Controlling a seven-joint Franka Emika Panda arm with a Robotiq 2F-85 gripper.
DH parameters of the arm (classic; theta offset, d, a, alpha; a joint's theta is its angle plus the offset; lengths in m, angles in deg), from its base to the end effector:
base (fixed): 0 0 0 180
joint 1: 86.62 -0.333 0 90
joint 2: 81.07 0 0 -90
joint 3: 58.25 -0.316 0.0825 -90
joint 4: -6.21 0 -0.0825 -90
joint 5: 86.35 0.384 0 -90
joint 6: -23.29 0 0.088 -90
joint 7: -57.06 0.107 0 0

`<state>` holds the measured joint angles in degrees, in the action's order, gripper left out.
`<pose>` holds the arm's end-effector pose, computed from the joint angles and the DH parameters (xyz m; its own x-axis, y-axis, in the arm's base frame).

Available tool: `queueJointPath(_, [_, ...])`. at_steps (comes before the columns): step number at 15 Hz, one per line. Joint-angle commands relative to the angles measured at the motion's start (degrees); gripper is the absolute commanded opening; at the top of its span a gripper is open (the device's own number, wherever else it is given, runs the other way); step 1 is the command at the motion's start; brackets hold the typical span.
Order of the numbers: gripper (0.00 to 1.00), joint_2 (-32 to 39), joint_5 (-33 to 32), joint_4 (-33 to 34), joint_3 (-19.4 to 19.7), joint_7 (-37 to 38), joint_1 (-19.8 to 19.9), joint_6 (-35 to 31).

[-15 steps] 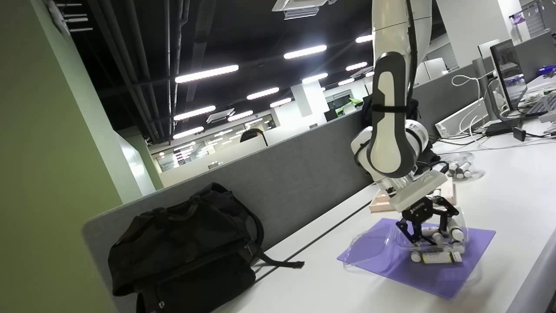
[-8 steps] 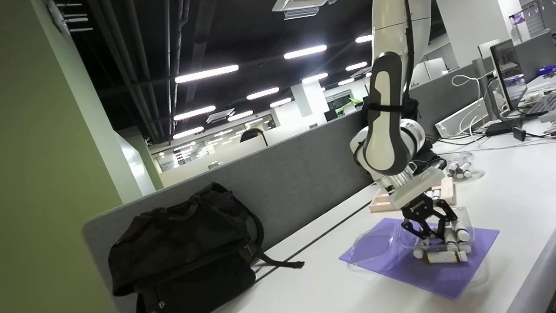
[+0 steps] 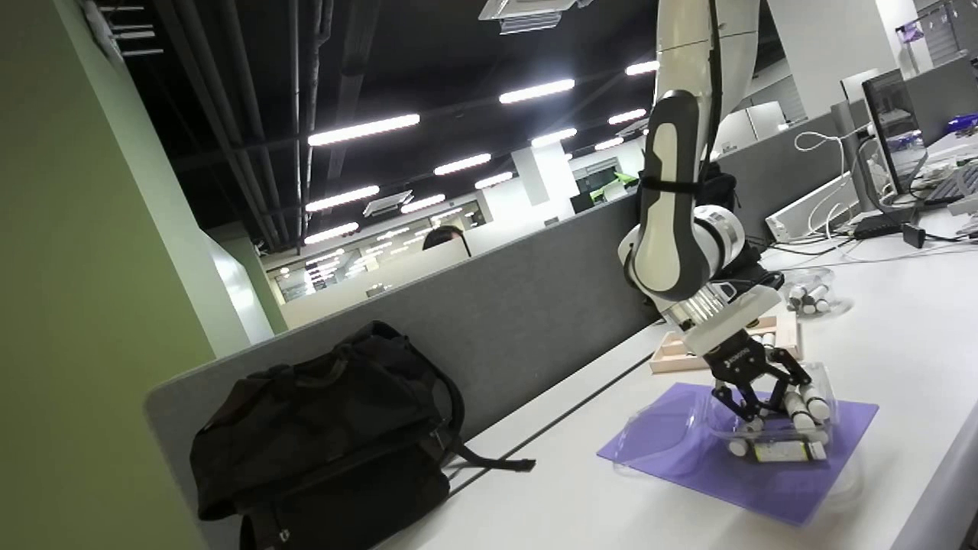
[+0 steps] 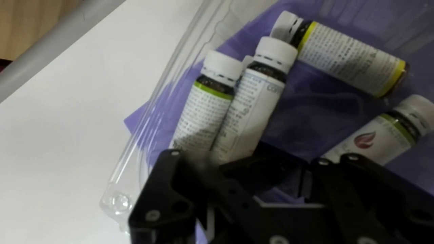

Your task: Take a bottle from the bowl and put it in the left compartment of the box

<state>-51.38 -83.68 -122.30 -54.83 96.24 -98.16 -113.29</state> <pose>0.4854 0.0669 0.1093 0.7844 -0.5551 -0.2767 -0.5025 -0.8303 0.2412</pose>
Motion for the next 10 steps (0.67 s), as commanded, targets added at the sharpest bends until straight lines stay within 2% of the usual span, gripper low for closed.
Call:
queueJointPath(1, [0.00, -0.92, 1.47, 0.43, -0.82, -1.26, 1.15, 2.01])
queueJointPath(6, [0.00, -3.19, 1.29, -0.92, -0.81, -1.57, 0.46, 0.23])
queueJointPath(10, [0.00, -6.94, 3.04, -2.05, -2.50, -4.07, 1.32, 0.73])
